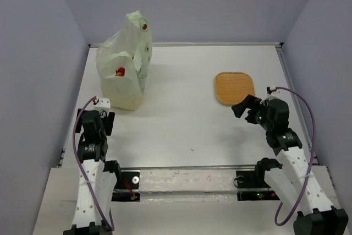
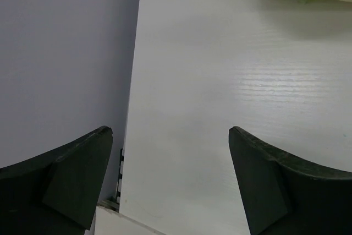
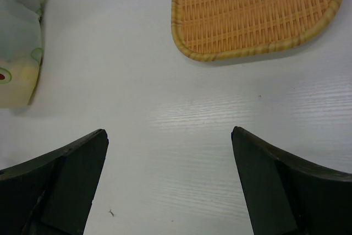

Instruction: Take the fake fruits out of the plastic bag

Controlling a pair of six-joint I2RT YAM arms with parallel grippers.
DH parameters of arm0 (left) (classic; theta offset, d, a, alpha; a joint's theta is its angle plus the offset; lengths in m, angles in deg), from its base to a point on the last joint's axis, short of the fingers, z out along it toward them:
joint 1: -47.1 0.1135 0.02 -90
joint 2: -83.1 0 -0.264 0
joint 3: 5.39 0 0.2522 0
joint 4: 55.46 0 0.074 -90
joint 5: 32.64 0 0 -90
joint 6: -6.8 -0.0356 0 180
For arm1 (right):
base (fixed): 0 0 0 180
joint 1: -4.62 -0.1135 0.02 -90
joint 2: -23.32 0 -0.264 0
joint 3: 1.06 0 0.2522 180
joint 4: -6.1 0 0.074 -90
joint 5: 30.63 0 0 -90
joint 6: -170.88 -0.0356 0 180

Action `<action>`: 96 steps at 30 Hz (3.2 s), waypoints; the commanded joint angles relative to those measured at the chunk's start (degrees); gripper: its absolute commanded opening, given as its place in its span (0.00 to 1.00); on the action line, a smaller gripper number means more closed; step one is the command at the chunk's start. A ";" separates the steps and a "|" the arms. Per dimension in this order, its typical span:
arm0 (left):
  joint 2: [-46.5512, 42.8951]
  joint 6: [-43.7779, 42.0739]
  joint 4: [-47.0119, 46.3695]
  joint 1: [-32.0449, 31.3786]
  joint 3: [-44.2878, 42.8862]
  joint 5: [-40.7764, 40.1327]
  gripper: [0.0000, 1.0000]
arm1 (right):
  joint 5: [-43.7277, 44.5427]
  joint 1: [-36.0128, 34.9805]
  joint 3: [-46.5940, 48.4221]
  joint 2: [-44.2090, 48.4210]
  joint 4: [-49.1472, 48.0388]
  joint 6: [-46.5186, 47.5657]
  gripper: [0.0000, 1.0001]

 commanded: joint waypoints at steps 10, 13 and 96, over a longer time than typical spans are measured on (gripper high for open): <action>-5.80 -10.73 2.03 0.16 -29.00 -6.76 0.99 | -3.40 -0.42 11.49 -5.76 -4.40 1.86 1.00; 7.78 -5.03 8.05 0.16 -50.06 -2.10 0.99 | -4.45 -0.42 15.18 -8.75 -5.10 2.04 1.00; 41.41 7.56 10.11 -29.29 -43.14 23.49 0.00 | 9.17 -51.05 44.72 -63.68 -13.19 8.54 0.52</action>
